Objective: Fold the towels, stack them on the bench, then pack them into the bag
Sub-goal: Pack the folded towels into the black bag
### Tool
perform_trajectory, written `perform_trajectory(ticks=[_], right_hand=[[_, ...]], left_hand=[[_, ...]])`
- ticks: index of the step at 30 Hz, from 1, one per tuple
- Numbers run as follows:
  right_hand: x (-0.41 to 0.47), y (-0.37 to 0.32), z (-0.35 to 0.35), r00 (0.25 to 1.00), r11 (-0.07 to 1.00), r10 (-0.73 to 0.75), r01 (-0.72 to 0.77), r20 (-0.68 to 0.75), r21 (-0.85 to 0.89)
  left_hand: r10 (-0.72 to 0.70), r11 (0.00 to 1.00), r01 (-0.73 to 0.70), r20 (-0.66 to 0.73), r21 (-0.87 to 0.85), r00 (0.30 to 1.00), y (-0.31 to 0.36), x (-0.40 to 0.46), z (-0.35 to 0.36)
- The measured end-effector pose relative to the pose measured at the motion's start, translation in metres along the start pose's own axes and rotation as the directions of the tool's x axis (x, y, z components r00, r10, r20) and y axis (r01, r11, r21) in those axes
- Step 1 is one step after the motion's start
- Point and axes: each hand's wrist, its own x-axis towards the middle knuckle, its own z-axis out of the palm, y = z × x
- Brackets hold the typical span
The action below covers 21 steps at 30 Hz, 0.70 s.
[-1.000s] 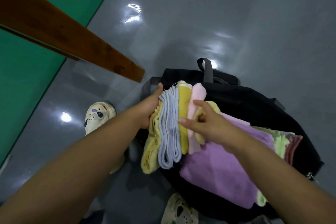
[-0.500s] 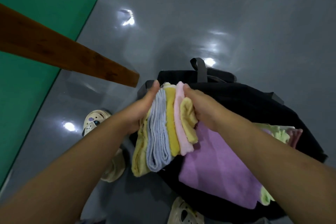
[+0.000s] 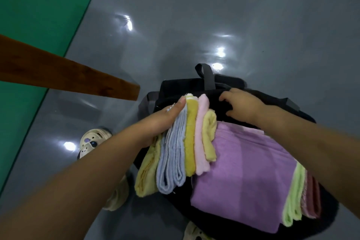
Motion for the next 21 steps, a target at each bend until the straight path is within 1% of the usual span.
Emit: perform_trajectory(ticks=[1,3,5,7,10,13,15,16,17,19,21], right_hand=[[0.0,0.002,0.004,0.999,0.997,-0.039,0.038,-0.004,-0.061],[0.002,0.006,0.01,0.995,0.984,-0.071,0.059,-0.067,-0.165],[0.006,0.009,0.015,0.991,0.965,-0.07,0.038,-0.114,-0.26],[0.012,0.005,0.022,0.992,0.957,-0.049,0.013,-0.117,-0.29],[0.024,0.003,0.022,0.987,0.989,0.014,-0.037,-0.161,-0.141],[0.025,0.012,0.008,0.976,0.997,-0.045,0.057,-0.214,0.049],[0.02,0.019,-0.012,0.957,0.98,-0.057,0.108,-0.285,0.168],[0.017,0.019,-0.024,0.947,0.973,-0.055,0.123,-0.316,0.198],[0.014,0.02,-0.036,0.944,0.967,-0.056,0.132,-0.325,0.217],[0.007,0.018,-0.056,0.954,0.959,-0.071,0.146,-0.291,0.244],[0.0,0.01,-0.07,0.962,0.934,-0.076,0.161,-0.262,0.32]], left_hand=[[0.0,1.0,0.0,-0.004,-0.005,1.0,0.0,0.001,0.0],[0.022,0.998,-0.024,-0.044,-0.06,0.999,-0.003,0.002,0.001],[0.108,0.985,-0.122,-0.119,-0.12,0.987,-0.008,0.001,0.002],[0.203,0.972,-0.217,-0.148,-0.088,0.968,-0.008,-0.003,0.002],[0.286,0.958,-0.279,-0.121,0.068,0.951,0.0,-0.004,0.003],[0.31,0.936,-0.295,-0.053,0.194,0.949,0.004,0.0,0.007],[0.338,0.914,-0.329,0.004,0.239,0.941,0.005,0.001,0.01],[0.344,0.907,-0.34,0.03,0.249,0.939,0.005,0.001,0.012],[0.337,0.904,-0.338,0.05,0.262,0.94,0.005,0.002,0.013],[0.324,0.892,-0.334,0.082,0.304,0.942,0.008,0.004,0.015],[0.319,0.866,-0.336,0.109,0.371,0.941,0.012,0.007,0.017]])
